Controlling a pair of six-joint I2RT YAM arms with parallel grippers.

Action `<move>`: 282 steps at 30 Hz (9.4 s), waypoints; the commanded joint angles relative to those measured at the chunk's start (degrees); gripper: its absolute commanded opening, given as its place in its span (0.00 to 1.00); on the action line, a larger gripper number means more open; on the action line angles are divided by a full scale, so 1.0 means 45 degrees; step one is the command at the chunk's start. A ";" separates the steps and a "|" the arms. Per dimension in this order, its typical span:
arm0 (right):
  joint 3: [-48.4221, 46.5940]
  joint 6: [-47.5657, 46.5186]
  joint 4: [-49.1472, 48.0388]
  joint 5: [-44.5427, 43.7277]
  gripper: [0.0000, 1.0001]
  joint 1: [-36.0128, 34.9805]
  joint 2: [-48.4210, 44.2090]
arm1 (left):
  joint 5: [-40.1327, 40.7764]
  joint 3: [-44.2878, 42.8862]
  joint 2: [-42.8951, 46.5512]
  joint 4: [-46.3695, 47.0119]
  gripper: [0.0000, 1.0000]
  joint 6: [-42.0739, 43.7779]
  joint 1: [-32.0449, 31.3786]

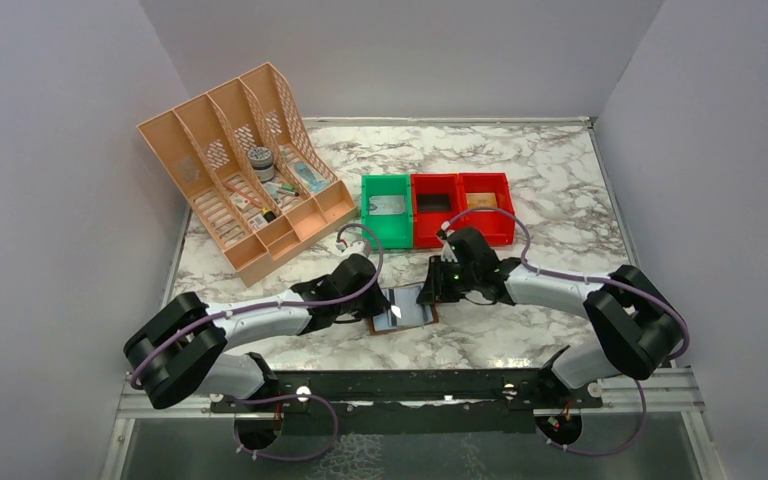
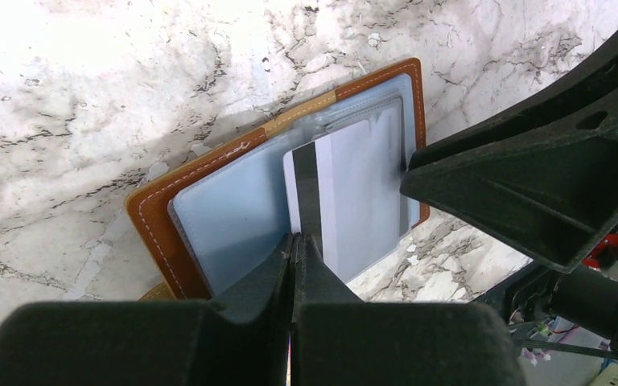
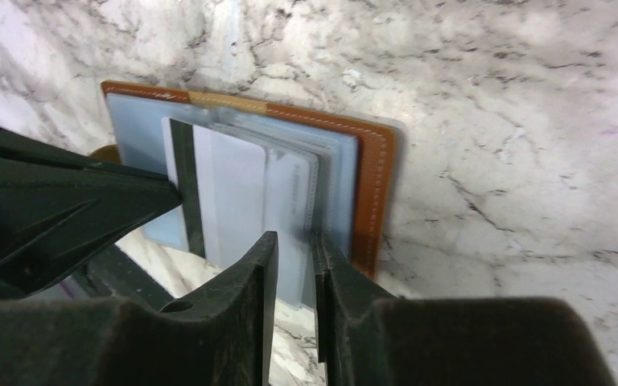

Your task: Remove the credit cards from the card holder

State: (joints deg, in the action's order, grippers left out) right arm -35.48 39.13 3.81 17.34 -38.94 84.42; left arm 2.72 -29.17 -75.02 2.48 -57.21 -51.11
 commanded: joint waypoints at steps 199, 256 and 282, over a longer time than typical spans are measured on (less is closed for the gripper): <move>0.2973 0.3987 -1.2101 0.7040 0.46 0.2544 -0.0119 | -0.3408 0.2462 0.4850 0.4912 0.00 -0.0466 0.1495; 0.1467 0.0366 -0.5807 0.5635 0.01 0.2794 -0.4097 | -0.2215 0.1230 0.6093 0.1021 0.99 0.1492 0.2178; 0.0102 -0.3661 -0.3615 0.3311 0.01 0.2794 -0.5043 | 0.3719 -0.3414 0.4589 -0.6749 0.99 0.7052 0.3061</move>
State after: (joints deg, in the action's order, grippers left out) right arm -32.34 27.70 -14.76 36.25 -26.55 61.14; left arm 13.74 -41.19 -52.31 -22.44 -30.89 -40.49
